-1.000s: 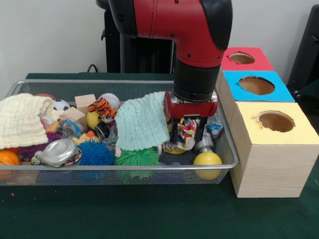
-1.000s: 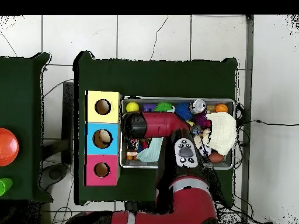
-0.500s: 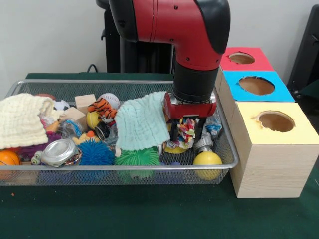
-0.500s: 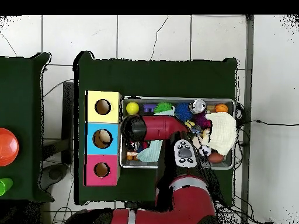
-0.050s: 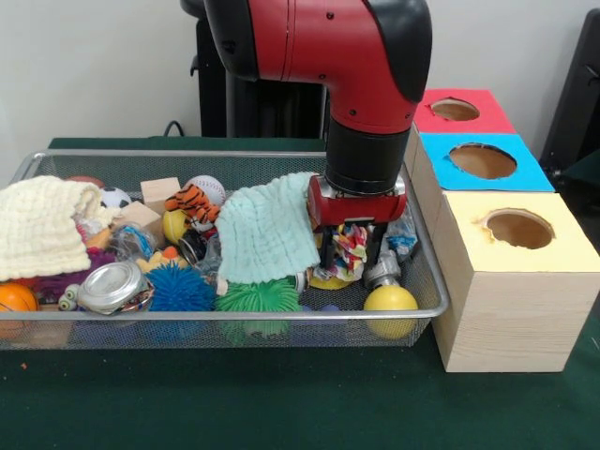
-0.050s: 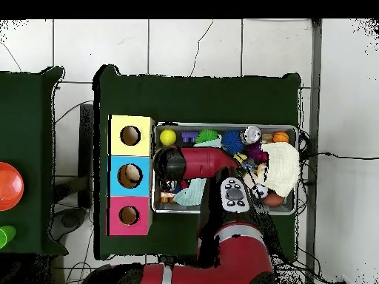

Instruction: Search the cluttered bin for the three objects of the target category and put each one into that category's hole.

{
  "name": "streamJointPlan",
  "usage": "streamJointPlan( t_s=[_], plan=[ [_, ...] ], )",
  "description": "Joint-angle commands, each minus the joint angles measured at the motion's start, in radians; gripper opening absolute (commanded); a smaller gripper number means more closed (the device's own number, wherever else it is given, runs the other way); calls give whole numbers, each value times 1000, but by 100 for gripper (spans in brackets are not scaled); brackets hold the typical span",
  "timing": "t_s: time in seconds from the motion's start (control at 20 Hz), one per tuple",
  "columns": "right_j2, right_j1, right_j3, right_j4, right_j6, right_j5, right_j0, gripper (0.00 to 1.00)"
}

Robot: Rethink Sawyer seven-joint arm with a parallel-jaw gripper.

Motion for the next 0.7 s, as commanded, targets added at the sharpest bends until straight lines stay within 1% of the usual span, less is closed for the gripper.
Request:
streamJointPlan(
  t_s=[0.05,0.1,0.15,0.55,0.7],
  plan=[
    [24,75,100,-48,102,-34,-5,100],
    [23,74,99,-49,102,-33,-4,100],
    [23,74,99,-49,101,-32,-3,0],
    [11,70,82,-46,93,12,9,0],
    [13,67,84,-42,98,6,9,0]
  ],
)
